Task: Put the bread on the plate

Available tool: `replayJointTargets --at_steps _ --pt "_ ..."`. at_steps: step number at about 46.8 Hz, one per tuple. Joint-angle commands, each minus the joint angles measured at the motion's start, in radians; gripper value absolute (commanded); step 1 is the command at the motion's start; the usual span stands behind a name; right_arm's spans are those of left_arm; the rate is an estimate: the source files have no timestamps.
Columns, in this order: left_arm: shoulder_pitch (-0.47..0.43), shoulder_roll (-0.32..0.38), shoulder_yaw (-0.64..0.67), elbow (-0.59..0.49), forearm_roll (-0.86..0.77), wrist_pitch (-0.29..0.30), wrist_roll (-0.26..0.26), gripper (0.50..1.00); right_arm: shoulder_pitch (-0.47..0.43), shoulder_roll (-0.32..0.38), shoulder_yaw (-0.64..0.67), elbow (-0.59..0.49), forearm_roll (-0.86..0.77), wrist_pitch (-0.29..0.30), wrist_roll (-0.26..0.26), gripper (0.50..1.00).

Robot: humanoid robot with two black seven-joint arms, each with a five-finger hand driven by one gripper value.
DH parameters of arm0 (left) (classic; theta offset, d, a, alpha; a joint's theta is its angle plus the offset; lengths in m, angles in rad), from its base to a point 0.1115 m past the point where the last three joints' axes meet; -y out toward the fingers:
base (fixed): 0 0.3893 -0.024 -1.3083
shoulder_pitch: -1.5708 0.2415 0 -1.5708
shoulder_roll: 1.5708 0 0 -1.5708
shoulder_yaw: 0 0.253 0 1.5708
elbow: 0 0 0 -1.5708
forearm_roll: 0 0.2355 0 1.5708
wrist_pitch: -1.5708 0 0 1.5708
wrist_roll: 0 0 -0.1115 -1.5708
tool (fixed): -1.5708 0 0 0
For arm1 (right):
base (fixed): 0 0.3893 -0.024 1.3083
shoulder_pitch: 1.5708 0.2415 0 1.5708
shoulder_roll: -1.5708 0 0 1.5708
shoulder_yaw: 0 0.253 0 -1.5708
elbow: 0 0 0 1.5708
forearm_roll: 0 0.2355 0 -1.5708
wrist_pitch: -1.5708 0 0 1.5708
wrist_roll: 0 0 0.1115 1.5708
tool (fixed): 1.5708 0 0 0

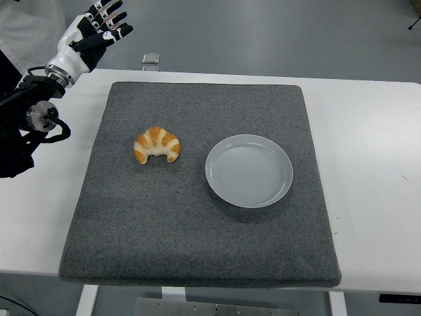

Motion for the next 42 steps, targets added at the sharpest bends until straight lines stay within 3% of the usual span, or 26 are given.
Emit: replayJointTargets --at_steps 1,42 --pt "0.000 0.000 -0.001 0.000 0.000 0.000 0.000 0.992 0.000 0.000 0.000 0.000 0.000 0.000 0.000 0.930" --pt "0.003 0.000 -0.002 0.000 -0.006 0.000 0.000 0.992 0.000 0.000 0.000 0.000 0.000 0.000 0.001 0.932"
